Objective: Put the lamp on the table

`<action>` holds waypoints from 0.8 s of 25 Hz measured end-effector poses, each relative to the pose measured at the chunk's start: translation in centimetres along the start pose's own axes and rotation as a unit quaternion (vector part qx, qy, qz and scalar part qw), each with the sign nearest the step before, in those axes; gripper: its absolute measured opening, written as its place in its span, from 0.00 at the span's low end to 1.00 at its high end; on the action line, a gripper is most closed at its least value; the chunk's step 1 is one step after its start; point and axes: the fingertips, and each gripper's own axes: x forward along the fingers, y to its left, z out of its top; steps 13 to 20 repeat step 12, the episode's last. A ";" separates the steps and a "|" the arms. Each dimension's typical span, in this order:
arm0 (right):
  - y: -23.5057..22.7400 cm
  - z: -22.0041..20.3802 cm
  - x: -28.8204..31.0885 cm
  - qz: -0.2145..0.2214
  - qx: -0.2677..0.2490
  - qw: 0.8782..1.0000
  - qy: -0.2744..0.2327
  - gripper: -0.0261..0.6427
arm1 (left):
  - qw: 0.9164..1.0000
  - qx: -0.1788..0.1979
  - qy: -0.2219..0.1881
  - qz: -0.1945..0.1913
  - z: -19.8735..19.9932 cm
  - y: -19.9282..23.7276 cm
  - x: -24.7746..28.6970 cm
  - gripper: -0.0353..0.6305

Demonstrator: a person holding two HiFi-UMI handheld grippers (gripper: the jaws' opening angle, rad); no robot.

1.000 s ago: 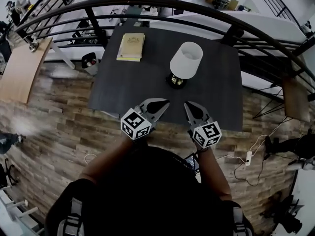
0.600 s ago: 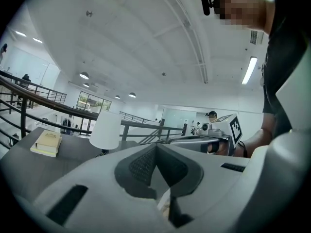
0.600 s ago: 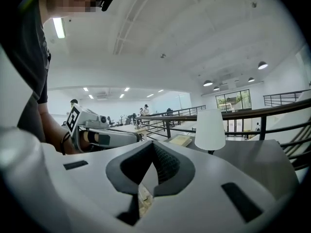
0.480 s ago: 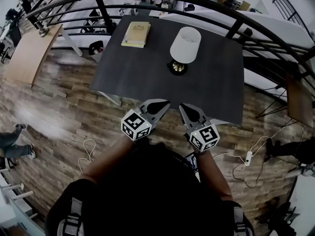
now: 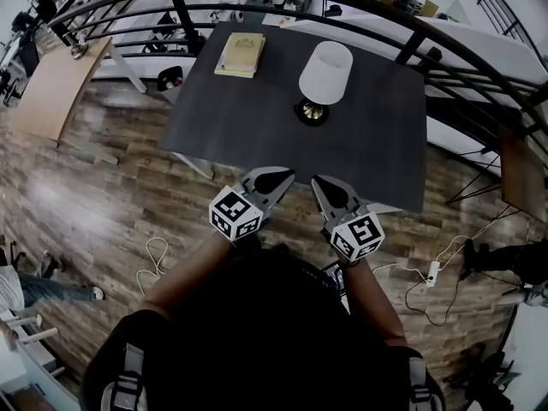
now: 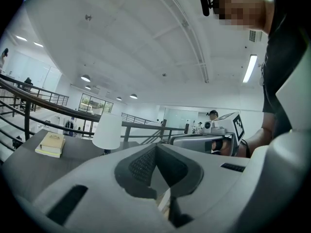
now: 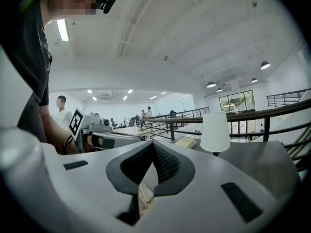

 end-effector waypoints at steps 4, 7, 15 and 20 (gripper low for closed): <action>0.3 0.5 0.2 0.004 -0.003 1.000 0.000 0.06 | 1.000 -0.002 -0.002 0.000 0.3 -0.1 -0.3 0.07; 0.8 0.6 0.7 0.007 -0.003 1.000 0.001 0.06 | 1.000 -0.002 -0.004 -0.001 0.5 0.2 -0.7 0.07; 1.5 0.5 1.7 0.010 -0.005 1.000 0.005 0.06 | 1.000 0.000 -0.009 -0.005 0.7 0.8 -1.4 0.07; 1.5 0.5 1.7 0.010 -0.005 1.000 0.005 0.06 | 1.000 0.000 -0.009 -0.005 0.7 0.8 -1.4 0.07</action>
